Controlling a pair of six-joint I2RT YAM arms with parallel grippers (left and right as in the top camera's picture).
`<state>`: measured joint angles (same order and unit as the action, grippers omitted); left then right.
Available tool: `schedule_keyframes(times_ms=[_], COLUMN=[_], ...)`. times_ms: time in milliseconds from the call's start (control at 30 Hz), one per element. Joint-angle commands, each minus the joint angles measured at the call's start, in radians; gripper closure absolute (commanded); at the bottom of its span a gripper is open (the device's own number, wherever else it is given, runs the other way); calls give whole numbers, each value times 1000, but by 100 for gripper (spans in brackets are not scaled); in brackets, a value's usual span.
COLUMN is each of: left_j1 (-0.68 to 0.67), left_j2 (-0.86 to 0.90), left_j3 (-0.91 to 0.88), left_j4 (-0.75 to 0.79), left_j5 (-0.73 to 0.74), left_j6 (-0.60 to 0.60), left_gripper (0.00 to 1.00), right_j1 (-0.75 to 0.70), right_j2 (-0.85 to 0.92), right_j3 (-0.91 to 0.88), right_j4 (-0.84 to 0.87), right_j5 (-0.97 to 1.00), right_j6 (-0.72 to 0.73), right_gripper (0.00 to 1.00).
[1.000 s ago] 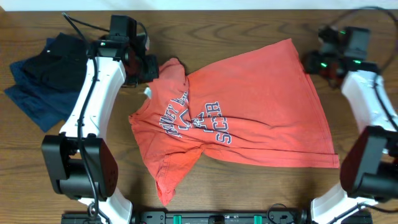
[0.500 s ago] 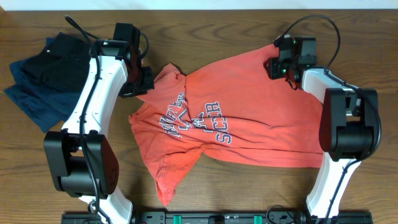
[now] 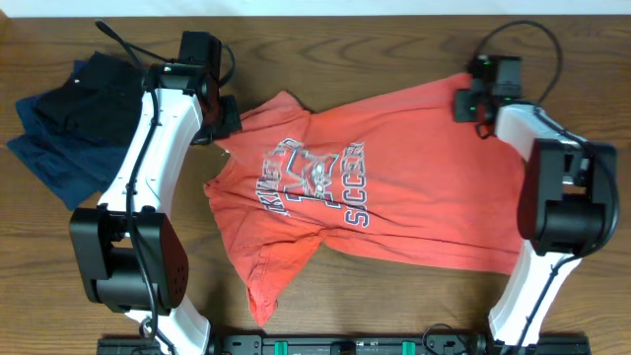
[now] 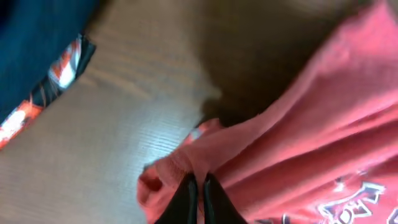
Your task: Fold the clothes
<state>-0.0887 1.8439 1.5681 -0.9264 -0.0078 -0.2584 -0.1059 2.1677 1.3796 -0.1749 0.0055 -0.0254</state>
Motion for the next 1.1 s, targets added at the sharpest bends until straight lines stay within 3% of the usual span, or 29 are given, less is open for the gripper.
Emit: schedule_keyframes(times_ms=[0,167,333,367,433,533,600,700,933,1067], left_j1=[0,-5,-15,-14,-14,-12,-11,-11,-14,-15], left_j2=[11,69,154,165,176,167,147,79,-94,-99], left_j3=[3,-2,-2,-2,-2,1,3,4,4,-16], left_j4=[68,283,489,514,542,529,492,365,-171,-382], left_j5=[-27,-26,-25,-25,-25,-25,-27,-27,1,80], left_j6=[-9,-9,-9,-9,-9,26,69,82,16,13], left_gripper=[94,94,93,88,69,53,39,27,29,40], right_j1=[-126,-215,-224,-222,-218,-214,-214,-214,-214,-214], right_j2=[45,45,42,40,28,-21,-72,-190,-473,-536], right_j3=[-35,-35,-35,-35,-35,-35,-35,-35,-35,-51], right_j4=[-61,-90,-135,-148,-177,-227,-254,-317,-699,-949], right_j5=[187,70,-15,-24,-40,-40,-40,-40,-69,-62], right_j6=[69,76,43,42,37,35,35,37,133,248], right_gripper=[64,61,47,45,40,35,30,26,26,18])
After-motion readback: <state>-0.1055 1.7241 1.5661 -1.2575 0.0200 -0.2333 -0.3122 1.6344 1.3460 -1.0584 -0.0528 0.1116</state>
